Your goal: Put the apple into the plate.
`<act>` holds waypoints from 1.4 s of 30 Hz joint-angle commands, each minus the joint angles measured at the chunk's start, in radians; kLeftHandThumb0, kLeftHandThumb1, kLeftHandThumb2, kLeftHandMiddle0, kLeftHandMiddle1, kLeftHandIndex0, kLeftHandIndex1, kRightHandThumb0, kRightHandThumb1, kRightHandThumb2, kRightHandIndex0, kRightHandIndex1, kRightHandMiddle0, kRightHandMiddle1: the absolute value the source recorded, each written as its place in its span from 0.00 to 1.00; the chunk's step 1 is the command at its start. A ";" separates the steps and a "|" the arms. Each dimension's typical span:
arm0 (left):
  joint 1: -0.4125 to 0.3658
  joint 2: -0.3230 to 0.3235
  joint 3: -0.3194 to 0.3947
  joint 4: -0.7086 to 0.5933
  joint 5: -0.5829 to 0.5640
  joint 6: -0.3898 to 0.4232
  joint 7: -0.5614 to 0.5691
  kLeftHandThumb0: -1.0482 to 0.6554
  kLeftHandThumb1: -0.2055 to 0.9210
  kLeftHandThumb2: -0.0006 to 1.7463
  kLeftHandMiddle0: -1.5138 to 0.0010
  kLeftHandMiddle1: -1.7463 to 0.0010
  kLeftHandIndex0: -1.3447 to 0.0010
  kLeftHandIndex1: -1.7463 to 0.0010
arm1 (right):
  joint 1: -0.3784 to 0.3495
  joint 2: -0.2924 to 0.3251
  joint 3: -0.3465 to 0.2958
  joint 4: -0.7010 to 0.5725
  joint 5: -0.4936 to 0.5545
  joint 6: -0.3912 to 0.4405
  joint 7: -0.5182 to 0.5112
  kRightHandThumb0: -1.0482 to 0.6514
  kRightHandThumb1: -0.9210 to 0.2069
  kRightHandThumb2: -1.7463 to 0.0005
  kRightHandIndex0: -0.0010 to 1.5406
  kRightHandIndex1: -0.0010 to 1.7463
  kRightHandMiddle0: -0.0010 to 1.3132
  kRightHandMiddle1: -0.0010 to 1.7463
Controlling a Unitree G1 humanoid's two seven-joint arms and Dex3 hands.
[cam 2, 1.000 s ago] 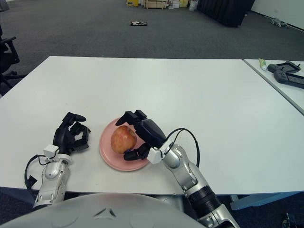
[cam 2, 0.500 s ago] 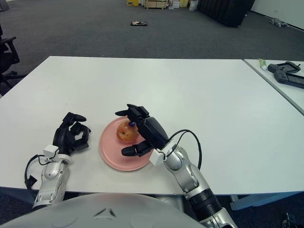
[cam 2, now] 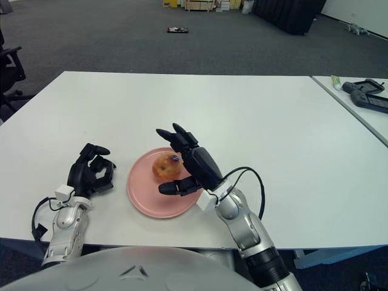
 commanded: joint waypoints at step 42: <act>-0.009 0.000 0.000 0.002 -0.019 0.008 -0.009 0.61 0.54 0.71 0.65 0.01 0.74 0.00 | 0.109 0.314 -0.355 -0.064 0.459 -0.085 -0.213 0.30 0.24 0.45 0.13 0.48 0.04 0.72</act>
